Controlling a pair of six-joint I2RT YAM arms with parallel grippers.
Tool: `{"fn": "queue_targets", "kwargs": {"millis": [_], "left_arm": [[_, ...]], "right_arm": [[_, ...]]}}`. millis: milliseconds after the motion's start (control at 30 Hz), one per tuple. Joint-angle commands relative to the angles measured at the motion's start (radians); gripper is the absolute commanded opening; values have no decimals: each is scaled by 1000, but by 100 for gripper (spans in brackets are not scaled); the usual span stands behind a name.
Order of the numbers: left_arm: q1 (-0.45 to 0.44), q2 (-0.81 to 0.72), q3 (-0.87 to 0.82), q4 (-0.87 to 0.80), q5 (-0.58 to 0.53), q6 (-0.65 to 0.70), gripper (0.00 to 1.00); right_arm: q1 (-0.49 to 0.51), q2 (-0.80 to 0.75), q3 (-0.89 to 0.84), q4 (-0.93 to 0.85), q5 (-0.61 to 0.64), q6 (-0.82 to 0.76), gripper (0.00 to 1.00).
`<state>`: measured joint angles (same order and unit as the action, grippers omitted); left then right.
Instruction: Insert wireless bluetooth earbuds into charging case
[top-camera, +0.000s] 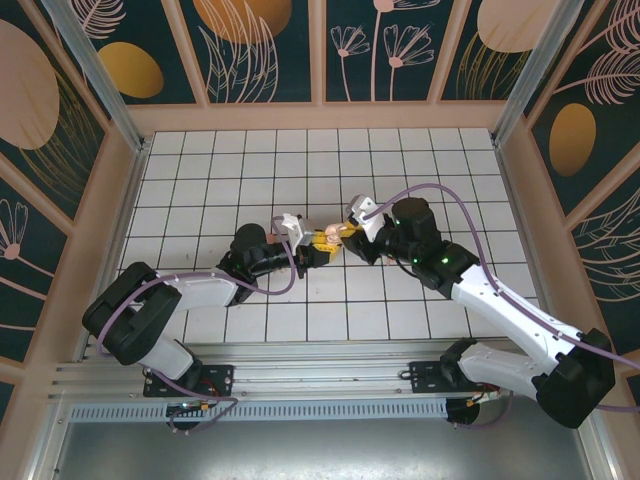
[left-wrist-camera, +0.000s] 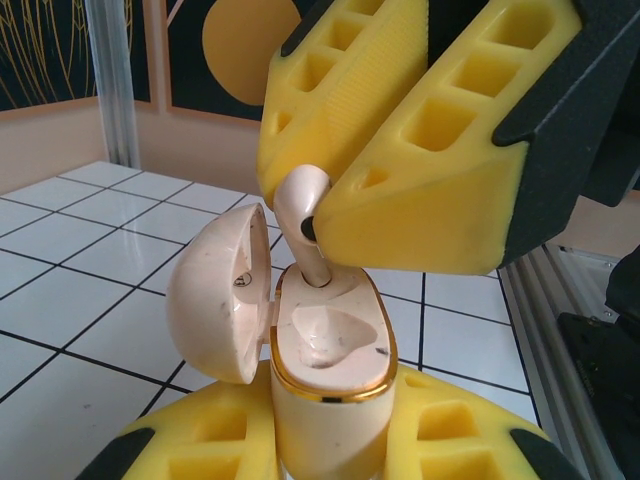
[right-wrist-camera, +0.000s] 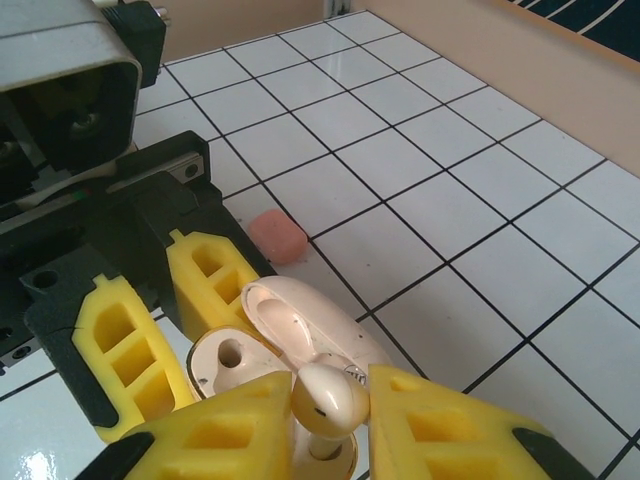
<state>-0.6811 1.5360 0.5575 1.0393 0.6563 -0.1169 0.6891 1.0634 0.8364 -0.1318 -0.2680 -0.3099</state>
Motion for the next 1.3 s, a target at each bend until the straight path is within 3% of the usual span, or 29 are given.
{"fn": "queue_targets", "kwargs": {"millis": [0,433,1100,1267], "left_arm": [[-2,-43,23,71,-12,16,15],[-2,-47,21,62,-10,29,15],[-2,-51,10,6,-18,75,15],[-3,-51,6,4,-19,81,15]], "right_arm": [[12,5,-9,-77,-76,-14,25],[6,-8,1,-95,-116,-27,29],[-60,-67,31,-32,-224,57,50],[-88,-84,35,-9,-264,86,51]]}}
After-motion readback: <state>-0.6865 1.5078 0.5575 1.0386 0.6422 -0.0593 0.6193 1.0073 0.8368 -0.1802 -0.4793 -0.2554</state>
